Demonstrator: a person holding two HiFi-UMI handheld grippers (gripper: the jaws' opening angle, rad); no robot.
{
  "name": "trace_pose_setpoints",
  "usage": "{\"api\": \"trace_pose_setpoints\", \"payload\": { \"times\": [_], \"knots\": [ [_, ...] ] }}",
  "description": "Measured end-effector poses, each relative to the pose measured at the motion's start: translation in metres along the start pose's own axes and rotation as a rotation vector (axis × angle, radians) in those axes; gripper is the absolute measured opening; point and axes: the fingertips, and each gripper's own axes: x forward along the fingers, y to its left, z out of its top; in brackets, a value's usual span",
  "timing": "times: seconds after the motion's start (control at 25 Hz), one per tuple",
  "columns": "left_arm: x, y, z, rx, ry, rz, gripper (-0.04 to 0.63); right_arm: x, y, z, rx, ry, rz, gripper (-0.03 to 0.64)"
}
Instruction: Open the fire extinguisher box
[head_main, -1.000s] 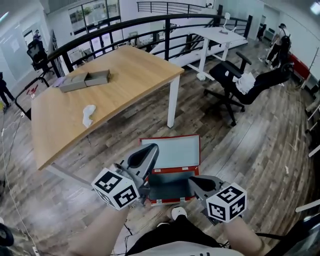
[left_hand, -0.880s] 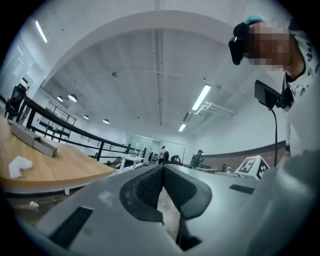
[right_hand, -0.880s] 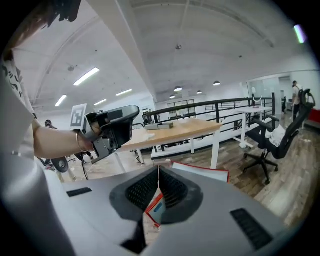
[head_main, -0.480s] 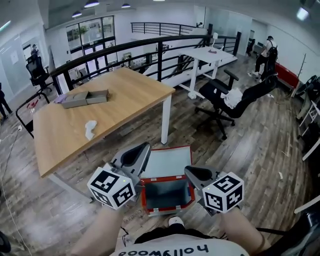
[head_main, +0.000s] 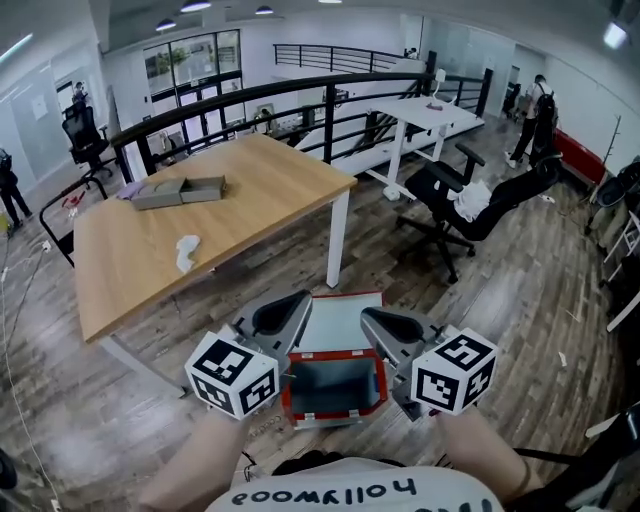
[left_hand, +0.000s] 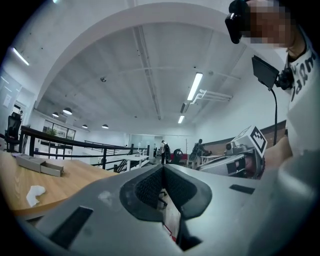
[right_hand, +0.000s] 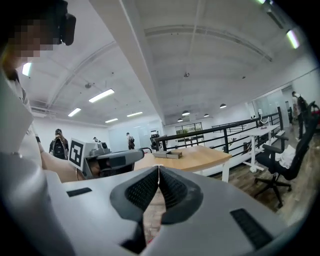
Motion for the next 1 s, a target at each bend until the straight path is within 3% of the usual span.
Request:
{"api": "trace_pose_setpoints", "payload": {
  "times": [0.2,0.44,0.76,1.0],
  "knots": [
    [0.013,-0.018,-0.003,0.001,0.009,-0.007,0.005,-0.011,-0.005,0.011,0.073,-0.038,0.058,0.010],
    [0.024,-0.036,-0.022,0.009,0.053,-0.016,0.005,-0.017,-0.019,-0.012,0.028,0.041,0.055,0.009],
    [0.023,-0.039,-0.035,-0.010,0.086,0.031,0.005,-0.023,-0.042,-0.031,0.036,0.077,0.025,0.009],
    [0.021,-0.029,-0.033,-0.081,0.058,0.070,0.005,-0.023,-0.052,-0.032,0.034,0.086,0.019,0.009]
  ]
}}
